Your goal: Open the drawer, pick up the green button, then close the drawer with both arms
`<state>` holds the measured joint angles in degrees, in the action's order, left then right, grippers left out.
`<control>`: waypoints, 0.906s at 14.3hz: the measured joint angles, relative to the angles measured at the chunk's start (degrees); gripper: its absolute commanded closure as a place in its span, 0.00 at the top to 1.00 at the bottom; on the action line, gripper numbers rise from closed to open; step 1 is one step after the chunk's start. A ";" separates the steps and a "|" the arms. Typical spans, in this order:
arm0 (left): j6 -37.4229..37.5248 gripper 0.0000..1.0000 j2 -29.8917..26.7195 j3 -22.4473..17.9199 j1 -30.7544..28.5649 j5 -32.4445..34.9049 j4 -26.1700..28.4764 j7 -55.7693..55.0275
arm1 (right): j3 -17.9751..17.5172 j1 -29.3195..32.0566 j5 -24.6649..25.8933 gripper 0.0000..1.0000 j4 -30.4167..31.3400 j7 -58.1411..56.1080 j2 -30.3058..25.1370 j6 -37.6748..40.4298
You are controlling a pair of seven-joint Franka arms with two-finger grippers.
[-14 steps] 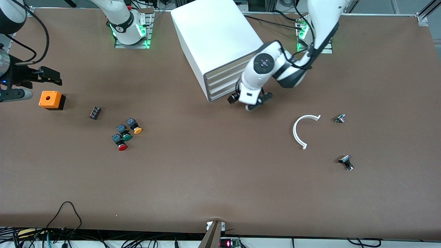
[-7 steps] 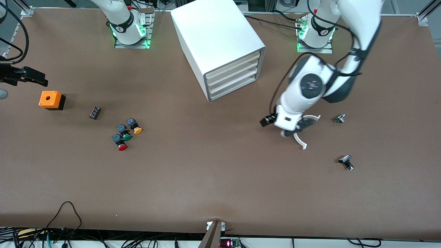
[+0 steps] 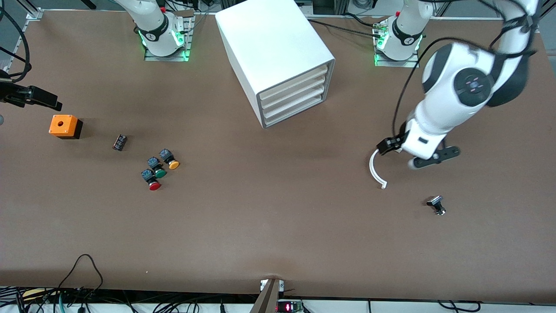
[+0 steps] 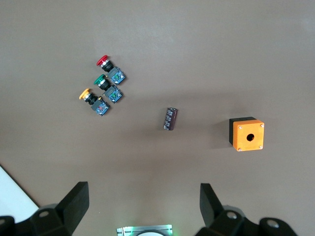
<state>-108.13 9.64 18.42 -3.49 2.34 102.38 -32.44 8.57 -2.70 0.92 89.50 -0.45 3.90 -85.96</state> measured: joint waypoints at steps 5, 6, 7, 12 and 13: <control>12.53 1.00 -3.65 -7.00 -1.08 0.00 -7.43 14.57 | -0.04 0.02 0.00 1.00 -1.29 0.01 -0.01 -0.07; 14.33 1.00 -4.05 -8.07 -1.14 0.00 -8.34 16.60 | -0.04 0.03 0.00 1.00 -1.35 0.01 -0.01 -0.07; 15.34 1.00 -4.41 -8.93 -1.15 0.00 -8.98 18.13 | -0.04 0.03 0.00 1.00 -1.36 0.01 -0.01 -0.07; 16.67 1.00 -5.41 -10.14 -1.13 0.00 -9.47 20.99 | -0.06 0.03 0.00 1.00 -1.37 0.01 0.00 -0.07; 16.93 1.00 -5.41 -10.14 -1.13 0.00 -9.46 21.13 | -0.06 0.03 0.00 1.00 -1.37 0.01 0.00 -0.07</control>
<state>-91.20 4.23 8.28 -4.62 2.34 92.91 -11.31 8.51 -2.67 0.91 88.13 -0.44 3.89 -86.03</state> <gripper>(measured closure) 0.000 0.000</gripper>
